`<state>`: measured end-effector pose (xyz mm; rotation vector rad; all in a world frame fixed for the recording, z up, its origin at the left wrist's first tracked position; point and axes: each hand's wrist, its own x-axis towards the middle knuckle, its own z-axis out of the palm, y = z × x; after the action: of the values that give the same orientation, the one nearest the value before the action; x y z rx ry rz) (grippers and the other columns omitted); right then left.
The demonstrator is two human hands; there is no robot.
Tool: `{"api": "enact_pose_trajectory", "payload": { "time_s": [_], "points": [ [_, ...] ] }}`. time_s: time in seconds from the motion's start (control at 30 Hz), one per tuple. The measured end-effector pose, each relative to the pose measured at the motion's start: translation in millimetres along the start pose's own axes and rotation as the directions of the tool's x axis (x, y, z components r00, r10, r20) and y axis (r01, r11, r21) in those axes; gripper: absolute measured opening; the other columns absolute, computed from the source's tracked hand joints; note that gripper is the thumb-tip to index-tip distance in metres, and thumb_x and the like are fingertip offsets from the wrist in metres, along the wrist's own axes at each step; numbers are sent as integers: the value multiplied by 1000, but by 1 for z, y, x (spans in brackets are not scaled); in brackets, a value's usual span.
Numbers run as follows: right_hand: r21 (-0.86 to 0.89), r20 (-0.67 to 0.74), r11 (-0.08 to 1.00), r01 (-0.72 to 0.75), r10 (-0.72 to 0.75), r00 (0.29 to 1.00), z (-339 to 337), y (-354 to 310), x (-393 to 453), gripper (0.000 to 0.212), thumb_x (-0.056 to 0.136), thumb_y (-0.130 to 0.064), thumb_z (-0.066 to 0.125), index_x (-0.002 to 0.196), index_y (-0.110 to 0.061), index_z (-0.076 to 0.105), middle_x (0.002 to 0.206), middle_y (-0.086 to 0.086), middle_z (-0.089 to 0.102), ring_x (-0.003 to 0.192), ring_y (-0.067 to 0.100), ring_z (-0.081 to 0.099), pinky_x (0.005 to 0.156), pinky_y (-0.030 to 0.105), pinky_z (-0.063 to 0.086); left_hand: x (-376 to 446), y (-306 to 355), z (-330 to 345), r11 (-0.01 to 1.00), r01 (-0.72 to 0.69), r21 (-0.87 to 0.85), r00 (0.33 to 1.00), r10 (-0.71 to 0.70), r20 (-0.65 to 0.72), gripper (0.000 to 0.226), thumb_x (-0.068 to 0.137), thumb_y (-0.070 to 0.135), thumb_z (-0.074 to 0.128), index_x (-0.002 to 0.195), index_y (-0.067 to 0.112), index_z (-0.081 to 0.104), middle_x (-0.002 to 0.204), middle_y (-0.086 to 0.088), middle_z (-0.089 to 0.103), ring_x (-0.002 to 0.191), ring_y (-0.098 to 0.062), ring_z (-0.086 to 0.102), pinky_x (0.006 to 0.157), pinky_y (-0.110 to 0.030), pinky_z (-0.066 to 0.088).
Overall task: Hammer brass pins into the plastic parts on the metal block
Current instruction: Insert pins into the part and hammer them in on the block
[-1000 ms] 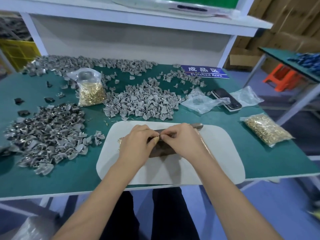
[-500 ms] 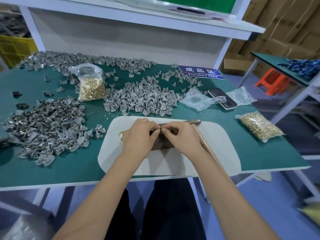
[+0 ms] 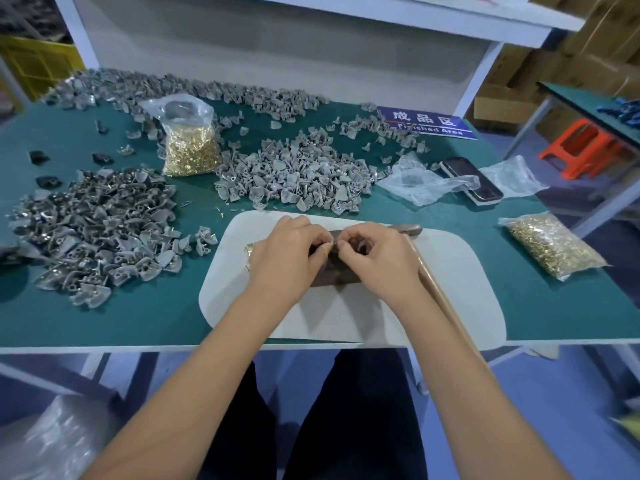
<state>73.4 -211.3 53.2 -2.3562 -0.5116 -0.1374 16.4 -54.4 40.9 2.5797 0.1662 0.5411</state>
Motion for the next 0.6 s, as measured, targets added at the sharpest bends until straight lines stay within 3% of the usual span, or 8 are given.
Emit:
{"api": "enact_pose_trajectory", "payload": {
  "time_s": [0.17, 0.33, 0.47, 0.6],
  "points": [
    [80, 56, 997, -6, 2, 998, 0, 3, 4, 6, 82, -29, 71, 77, -32, 74, 79, -15, 71, 73, 7, 61, 74, 40, 55, 2, -3, -1, 1000, 1, 2, 1000, -1, 19, 5, 93, 39, 64, 97, 38, 68, 88, 15, 52, 101, -10, 46, 64, -30, 31],
    [167, 150, 984, -61, 36, 988, -5, 7, 14, 6, 84, -25, 78, 77, -27, 78, 62, -16, 66, 57, 1, 53, 62, 30, 45, 5, -8, -3, 1000, -16, 16, 999, 16, 33, 7, 94, 43, 63, 96, 39, 68, 92, 15, 57, 101, -9, 46, 66, -32, 37],
    [104, 163, 993, -50, 32, 986, -6, 4, 15, 8, 83, -29, 75, 75, -30, 76, 60, -15, 64, 54, 2, 52, 58, 28, 44, 6, -7, -3, 999, -27, 31, 999, 26, 30, 8, 94, 42, 63, 98, 39, 68, 90, 16, 55, 100, -9, 46, 64, -32, 35],
    [22, 149, 999, -37, 34, 988, -8, -1, 13, 4, 81, -34, 74, 77, -34, 74, 62, -22, 64, 57, -1, 55, 57, 25, 45, 10, -6, -5, 996, -84, 8, 992, 83, 96, 7, 93, 36, 66, 99, 32, 68, 94, 13, 59, 105, -14, 49, 76, -38, 46]
  ]
}}
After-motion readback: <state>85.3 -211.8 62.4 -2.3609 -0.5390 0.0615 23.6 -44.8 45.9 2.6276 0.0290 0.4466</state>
